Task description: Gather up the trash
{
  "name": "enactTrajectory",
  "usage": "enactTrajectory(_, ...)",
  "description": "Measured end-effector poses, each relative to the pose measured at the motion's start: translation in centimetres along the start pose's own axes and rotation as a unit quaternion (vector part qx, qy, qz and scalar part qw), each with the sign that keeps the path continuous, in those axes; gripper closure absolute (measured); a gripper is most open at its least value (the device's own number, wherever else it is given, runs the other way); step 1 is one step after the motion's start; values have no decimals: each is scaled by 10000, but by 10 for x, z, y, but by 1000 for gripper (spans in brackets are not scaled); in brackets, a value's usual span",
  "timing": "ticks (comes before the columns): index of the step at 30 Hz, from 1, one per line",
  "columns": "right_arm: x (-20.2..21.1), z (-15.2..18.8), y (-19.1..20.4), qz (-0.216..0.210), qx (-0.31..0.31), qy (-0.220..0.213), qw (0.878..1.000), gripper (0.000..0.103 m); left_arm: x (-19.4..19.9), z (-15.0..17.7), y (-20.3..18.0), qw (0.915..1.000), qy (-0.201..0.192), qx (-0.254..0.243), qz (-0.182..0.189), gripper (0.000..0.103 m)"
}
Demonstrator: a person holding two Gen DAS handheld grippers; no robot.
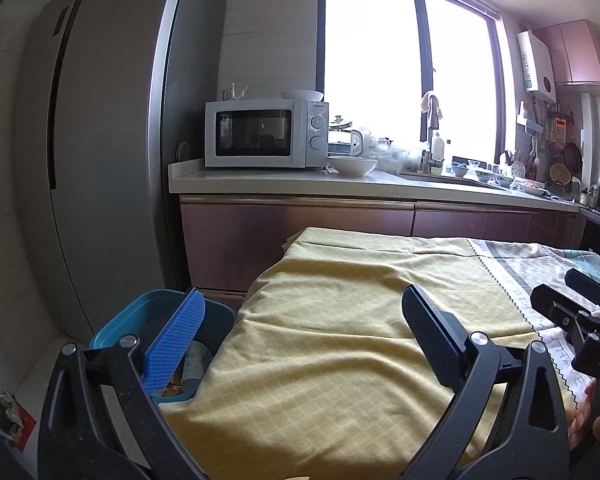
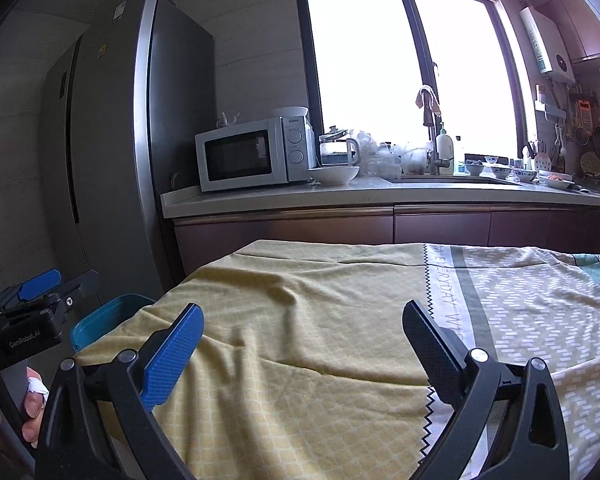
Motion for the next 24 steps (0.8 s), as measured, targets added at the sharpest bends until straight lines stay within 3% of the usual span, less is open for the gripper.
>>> enactTrajectory(24,14,-5,-14,127,-157,-175,9996,7,7,-4,-7,9991,-325,-254,-48,6)
Point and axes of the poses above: each gripper's, at about its wrist camera, not at the fingertips, and x roughly against the way its jaws point, y to its left, z to its underside, the point moved 9 cm from there along -x, roughly the way its jaws point, and after that the axes turned 2 degrees about -x, right-handed, at the moved point
